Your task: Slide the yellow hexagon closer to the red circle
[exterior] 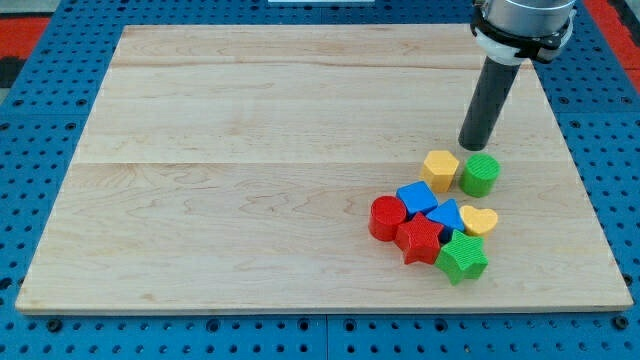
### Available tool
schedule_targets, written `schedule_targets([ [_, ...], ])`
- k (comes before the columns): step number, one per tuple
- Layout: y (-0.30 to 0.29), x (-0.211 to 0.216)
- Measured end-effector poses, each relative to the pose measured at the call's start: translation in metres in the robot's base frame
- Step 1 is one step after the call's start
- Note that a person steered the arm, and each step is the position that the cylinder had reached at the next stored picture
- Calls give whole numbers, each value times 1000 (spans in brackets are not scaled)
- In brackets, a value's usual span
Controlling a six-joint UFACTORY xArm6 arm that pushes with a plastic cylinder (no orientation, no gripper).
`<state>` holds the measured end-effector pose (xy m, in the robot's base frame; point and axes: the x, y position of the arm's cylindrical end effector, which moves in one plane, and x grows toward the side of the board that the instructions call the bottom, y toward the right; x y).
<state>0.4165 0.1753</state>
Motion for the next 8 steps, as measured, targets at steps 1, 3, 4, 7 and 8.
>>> schedule_targets([
  [1, -12, 45],
  [3, -14, 45],
  [4, -45, 40],
  [7, -79, 20],
  [8, -77, 20],
])
